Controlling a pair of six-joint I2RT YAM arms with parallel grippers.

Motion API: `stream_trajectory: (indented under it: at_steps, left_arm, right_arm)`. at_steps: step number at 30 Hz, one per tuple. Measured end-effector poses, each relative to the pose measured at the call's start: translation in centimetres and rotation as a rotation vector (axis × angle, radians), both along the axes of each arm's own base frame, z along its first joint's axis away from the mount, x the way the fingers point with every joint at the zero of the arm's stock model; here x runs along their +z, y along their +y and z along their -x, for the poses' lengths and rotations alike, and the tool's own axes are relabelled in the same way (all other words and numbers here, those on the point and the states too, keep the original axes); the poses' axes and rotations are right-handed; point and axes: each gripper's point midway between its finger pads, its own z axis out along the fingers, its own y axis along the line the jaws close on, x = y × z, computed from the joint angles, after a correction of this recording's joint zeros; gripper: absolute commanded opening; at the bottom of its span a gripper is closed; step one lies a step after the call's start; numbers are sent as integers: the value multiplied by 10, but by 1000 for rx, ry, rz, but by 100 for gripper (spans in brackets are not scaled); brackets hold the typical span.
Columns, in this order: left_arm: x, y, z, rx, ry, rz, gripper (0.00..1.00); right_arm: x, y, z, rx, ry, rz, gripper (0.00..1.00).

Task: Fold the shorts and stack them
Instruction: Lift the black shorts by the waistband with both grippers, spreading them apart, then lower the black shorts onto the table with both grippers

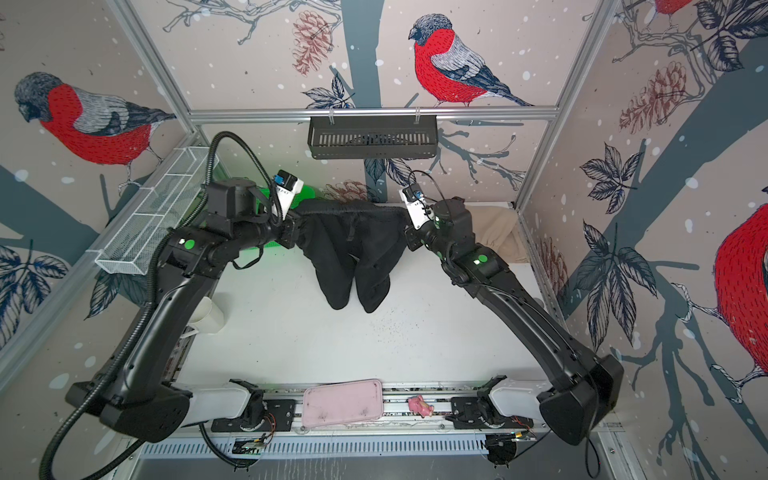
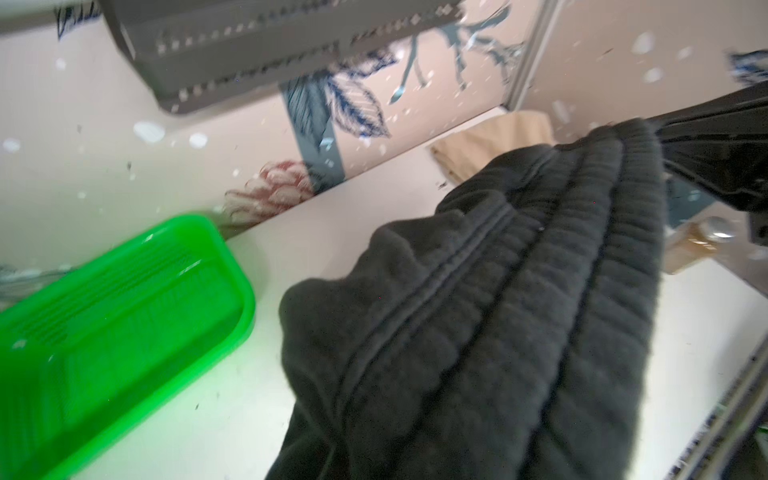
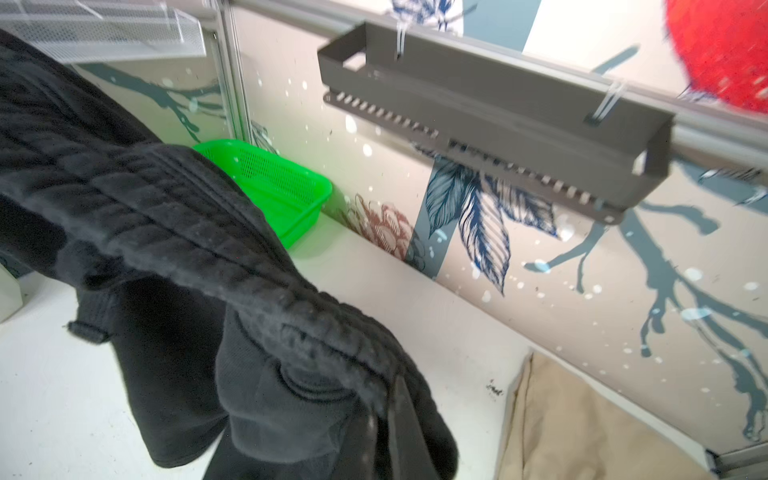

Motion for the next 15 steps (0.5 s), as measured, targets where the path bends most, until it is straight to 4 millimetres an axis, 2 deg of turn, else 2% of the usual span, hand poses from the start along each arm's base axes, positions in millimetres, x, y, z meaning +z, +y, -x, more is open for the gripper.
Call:
stream_trajectory:
  at_steps: [3, 4, 6, 8, 11, 13, 15]
  left_arm:
    - [26, -11, 19, -110, -47, 29, 5]
    - [27, -11, 21, -115, -50, 26, 5]
    - [18, -3, 15, -68, -35, -7, 14]
    - [-7, 7, -2, 15, 15, -63, 15]
    - [-71, 14, -26, 102, 163, -145, 15]
    - [-114, 13, -30, 115, 275, -174, 17]
    - [-148, 12, -29, 111, 364, -189, 19]
  right_arm:
    - [32, -13, 22, 11, -73, -16, 2]
    - [38, -15, 26, 14, -93, -6, 1]
    - [39, -20, 31, 8, -92, -1, 1]
    - [30, -22, 32, 6, -79, 29, 1]
    - [3, -19, 28, 10, -15, 75, 1]
    - [-21, -13, 21, 17, 47, 115, 1]
    - [-46, -7, 11, 19, 108, 154, 0]
